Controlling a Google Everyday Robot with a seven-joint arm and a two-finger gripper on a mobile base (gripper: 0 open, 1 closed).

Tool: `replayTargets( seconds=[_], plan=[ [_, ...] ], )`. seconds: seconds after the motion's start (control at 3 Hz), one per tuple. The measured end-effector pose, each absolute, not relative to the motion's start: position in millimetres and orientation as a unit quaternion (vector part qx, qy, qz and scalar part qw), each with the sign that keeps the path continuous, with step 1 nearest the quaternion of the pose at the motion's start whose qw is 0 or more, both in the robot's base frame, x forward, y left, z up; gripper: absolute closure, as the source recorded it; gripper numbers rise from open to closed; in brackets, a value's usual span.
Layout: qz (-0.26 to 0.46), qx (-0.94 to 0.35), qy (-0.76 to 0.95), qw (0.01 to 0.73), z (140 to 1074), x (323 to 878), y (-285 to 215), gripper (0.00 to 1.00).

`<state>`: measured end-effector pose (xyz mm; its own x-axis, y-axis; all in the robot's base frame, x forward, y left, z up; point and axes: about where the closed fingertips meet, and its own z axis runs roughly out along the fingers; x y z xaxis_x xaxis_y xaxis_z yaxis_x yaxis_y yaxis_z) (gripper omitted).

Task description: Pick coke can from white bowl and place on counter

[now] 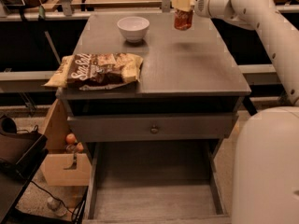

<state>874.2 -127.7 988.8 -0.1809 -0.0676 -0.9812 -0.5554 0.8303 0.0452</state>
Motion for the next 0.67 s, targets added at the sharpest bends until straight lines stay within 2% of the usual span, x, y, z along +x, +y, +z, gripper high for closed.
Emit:
replayTargets(
  seconds=[0.67],
  plan=[
    [0.177,-0.160,0.755,0.611,929,845,-143,1.00]
  ],
)
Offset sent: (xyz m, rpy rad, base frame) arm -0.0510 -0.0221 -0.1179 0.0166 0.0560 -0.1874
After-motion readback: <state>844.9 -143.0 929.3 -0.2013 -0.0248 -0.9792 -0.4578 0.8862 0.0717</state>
